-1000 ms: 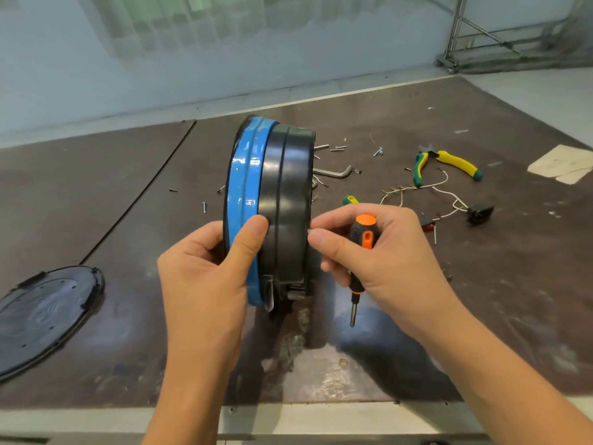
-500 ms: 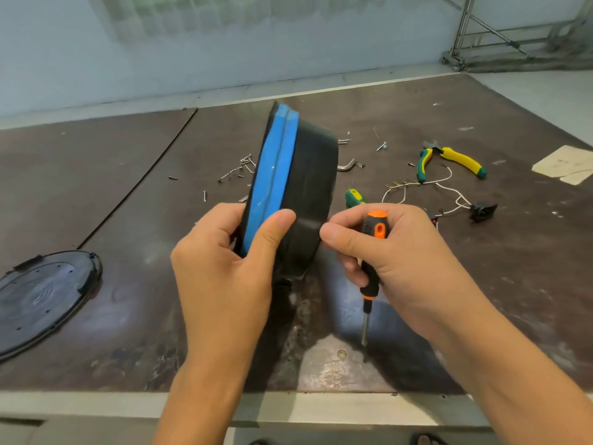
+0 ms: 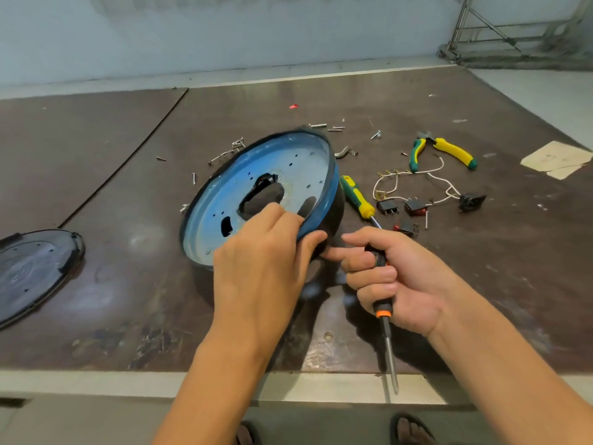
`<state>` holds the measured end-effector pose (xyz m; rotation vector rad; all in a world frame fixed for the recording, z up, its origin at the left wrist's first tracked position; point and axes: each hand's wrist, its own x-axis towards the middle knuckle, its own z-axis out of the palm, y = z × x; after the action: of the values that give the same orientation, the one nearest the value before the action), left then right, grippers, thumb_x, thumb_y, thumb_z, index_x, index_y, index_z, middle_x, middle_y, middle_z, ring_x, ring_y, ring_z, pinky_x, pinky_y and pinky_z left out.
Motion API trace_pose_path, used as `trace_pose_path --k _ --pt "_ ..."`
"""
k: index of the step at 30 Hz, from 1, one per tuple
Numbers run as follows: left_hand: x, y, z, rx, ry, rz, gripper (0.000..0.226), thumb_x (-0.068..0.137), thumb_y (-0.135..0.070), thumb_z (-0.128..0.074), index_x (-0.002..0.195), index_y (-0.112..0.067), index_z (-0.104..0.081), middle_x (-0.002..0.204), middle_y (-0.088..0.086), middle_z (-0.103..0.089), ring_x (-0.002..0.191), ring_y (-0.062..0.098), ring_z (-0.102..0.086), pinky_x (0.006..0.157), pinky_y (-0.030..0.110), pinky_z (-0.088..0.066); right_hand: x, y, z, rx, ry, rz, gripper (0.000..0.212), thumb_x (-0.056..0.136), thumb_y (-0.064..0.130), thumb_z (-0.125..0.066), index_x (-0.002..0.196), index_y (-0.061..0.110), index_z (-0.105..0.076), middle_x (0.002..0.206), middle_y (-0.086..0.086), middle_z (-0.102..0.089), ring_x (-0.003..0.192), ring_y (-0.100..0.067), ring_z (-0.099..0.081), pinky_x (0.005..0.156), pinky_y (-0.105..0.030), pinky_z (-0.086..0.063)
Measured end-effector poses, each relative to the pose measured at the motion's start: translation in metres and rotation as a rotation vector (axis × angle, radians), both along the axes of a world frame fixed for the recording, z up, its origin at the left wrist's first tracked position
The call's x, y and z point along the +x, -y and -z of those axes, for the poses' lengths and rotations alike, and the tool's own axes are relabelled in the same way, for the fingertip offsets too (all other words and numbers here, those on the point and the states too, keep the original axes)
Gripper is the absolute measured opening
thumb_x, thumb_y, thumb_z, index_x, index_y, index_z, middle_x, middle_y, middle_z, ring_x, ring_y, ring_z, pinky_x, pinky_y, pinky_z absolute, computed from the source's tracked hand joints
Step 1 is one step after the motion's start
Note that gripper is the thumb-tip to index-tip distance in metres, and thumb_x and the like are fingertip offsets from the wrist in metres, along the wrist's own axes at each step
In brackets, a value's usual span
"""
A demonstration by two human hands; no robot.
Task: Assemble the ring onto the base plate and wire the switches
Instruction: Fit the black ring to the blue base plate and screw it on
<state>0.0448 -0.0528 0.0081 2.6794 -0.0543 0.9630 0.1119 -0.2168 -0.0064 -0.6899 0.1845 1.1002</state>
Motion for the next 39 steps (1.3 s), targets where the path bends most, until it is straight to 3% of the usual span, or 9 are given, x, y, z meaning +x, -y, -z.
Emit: trace_pose_path --k 5,9,14,19,23,26,31,35,39 --pt "0.005 -0.003 0.005 0.181 -0.203 0.012 0.022 0.088 -0.042 -0.066 0.096 -0.022 -0.065 0.089 -0.005 -0.055 0.081 0.018 -0.051 0.062 0.037 -0.049 -0.001 0.006 0.01 0.137 -0.179 -0.011 0.025 0.084 0.015 -0.065 0.101 0.015 -0.048 0.051 0.004 -0.042 0.03 -0.006 -0.039 0.028 -0.016 -0.03" --pt "0.005 0.0 0.004 0.238 -0.332 0.026 0.031 0.086 -0.043 -0.067 0.113 -0.03 -0.061 0.108 -0.009 -0.057 0.098 0.016 -0.054 0.065 0.036 -0.054 -0.001 0.013 0.014 0.118 -0.206 0.064 0.021 0.08 0.012 -0.067 0.069 0.008 -0.05 0.05 0.003 -0.043 0.031 -0.007 -0.04 0.028 -0.018 -0.033" --pt "0.007 0.005 0.008 0.319 -0.376 0.046 0.026 0.093 -0.035 -0.059 0.119 -0.028 -0.056 0.114 -0.008 -0.055 0.101 0.016 -0.053 0.072 0.032 -0.052 0.002 0.022 0.014 0.031 -0.118 0.028 0.033 0.09 0.021 -0.06 0.062 0.006 -0.055 0.05 0.003 -0.045 0.031 -0.006 -0.04 0.029 -0.017 -0.034" --pt "0.008 0.005 0.01 0.308 -0.438 0.074 0.022 0.098 -0.036 -0.05 0.118 -0.027 -0.051 0.124 -0.009 -0.049 0.1 0.019 -0.057 0.072 0.034 -0.05 0.008 0.027 0.003 -0.131 0.134 0.052 0.017 0.081 0.023 -0.063 0.08 0.01 -0.052 0.056 0.003 -0.046 0.03 -0.002 -0.034 0.026 -0.014 -0.026" --pt "0.006 0.003 0.011 0.293 -0.454 0.073 0.022 0.097 -0.039 -0.052 0.117 -0.03 -0.05 0.124 -0.013 -0.051 0.097 0.021 -0.062 0.07 0.04 -0.055 0.025 0.045 -0.007 -0.313 0.359 0.253 0.046 0.081 0.023 -0.061 0.121 0.0 -0.062 0.056 0.001 -0.046 0.033 -0.001 -0.029 0.027 -0.013 -0.021" --pt "0.007 0.002 0.013 0.299 -0.45 0.064 0.031 0.094 -0.041 -0.056 0.123 -0.034 -0.048 0.127 -0.015 -0.051 0.096 0.021 -0.064 0.069 0.041 -0.056 0.041 0.065 -0.009 -0.4 0.451 0.418 0.041 0.091 0.02 -0.057 0.127 0.0 -0.061 0.058 0.0 -0.048 0.036 -0.003 -0.03 0.029 -0.014 -0.021" --pt "0.008 0.002 0.017 0.337 -0.449 0.059 0.036 0.091 -0.041 -0.061 0.125 -0.034 -0.052 0.127 -0.013 -0.054 0.091 0.02 -0.065 0.059 0.039 -0.057 0.066 0.086 -0.002 -0.883 0.813 0.566 0.017 0.092 0.013 -0.062 0.108 0.008 -0.066 0.055 -0.006 -0.06 0.035 -0.011 -0.038 0.035 -0.018 -0.029" --pt "0.009 0.0 0.017 0.333 -0.453 0.056 0.034 0.091 -0.037 -0.062 0.124 -0.035 -0.055 0.125 -0.013 -0.056 0.084 0.022 -0.068 0.058 0.04 -0.058 0.086 0.084 0.013 -1.543 1.222 0.423 0.011 0.087 0.021 -0.063 0.091 0.02 -0.074 0.077 -0.008 -0.069 0.064 -0.024 -0.062 0.06 -0.041 -0.06" --pt "0.009 -0.001 0.015 0.341 -0.451 0.063 0.027 0.092 -0.039 -0.059 0.119 -0.036 -0.054 0.122 -0.015 -0.056 0.09 0.021 -0.067 0.065 0.04 -0.057 0.099 0.074 0.031 -1.758 1.212 0.239 0.023 0.089 0.028 -0.071 0.106 0.012 -0.073 0.096 -0.01 -0.066 0.085 -0.024 -0.056 0.071 -0.036 -0.05"
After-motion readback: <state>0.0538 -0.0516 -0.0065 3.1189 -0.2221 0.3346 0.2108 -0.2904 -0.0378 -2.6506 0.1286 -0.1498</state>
